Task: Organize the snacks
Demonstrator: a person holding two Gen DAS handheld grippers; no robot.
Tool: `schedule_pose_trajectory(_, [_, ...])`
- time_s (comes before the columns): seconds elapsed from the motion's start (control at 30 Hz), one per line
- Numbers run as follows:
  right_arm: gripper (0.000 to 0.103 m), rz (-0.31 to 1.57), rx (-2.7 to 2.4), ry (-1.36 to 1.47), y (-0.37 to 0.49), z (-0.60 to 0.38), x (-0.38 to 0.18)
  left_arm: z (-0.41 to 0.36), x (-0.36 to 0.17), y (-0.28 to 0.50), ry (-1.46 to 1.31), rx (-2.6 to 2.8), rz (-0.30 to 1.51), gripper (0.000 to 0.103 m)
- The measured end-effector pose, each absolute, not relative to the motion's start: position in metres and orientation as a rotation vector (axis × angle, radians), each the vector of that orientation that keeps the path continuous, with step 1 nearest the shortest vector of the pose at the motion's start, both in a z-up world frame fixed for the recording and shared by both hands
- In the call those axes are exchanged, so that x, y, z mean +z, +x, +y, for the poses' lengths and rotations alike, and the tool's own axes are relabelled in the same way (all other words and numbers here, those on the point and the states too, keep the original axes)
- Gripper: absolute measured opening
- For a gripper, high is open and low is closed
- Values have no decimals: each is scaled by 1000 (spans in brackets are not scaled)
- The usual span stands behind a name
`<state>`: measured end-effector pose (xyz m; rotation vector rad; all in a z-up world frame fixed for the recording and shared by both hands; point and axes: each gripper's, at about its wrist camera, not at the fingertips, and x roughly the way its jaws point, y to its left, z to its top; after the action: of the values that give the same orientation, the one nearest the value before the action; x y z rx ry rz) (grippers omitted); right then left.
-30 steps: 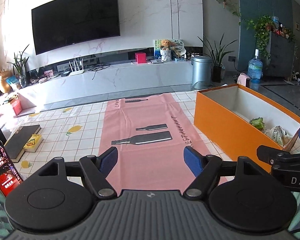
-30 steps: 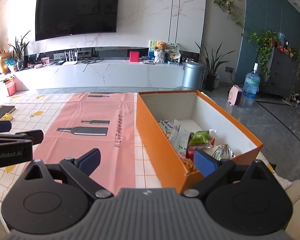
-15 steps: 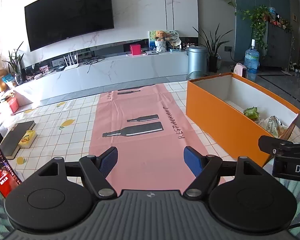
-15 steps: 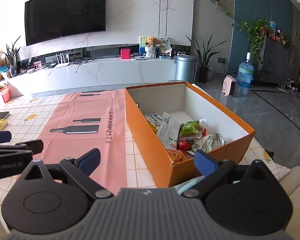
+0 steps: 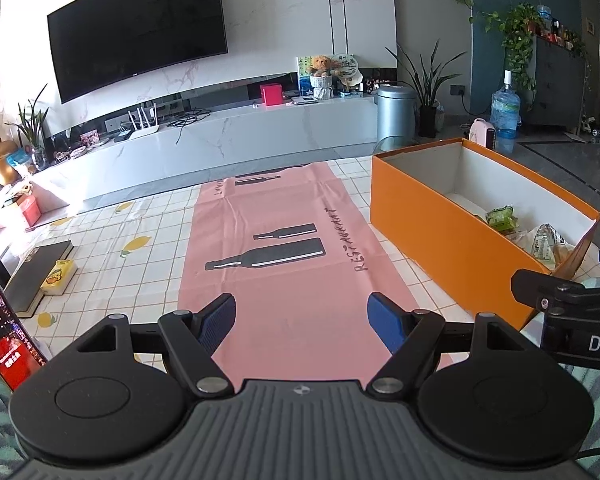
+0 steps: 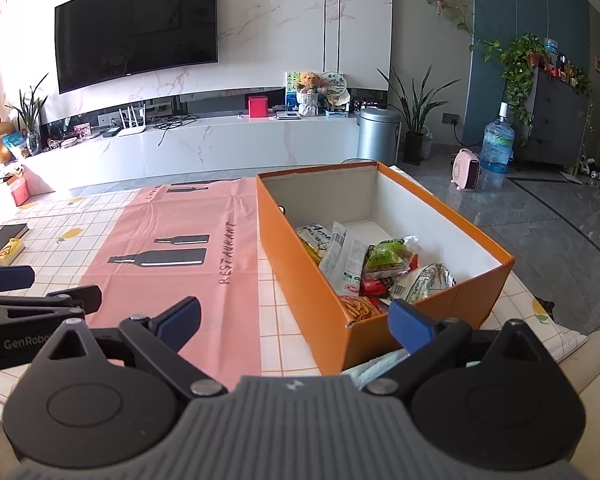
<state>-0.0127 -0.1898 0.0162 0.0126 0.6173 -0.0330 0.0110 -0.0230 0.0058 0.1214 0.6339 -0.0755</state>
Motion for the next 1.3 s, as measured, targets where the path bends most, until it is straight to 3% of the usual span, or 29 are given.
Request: schedule_pose_trajectory(1.3, [97,642,-42,16,-8,-190,12,-21,5,7,105,-69,643,88])
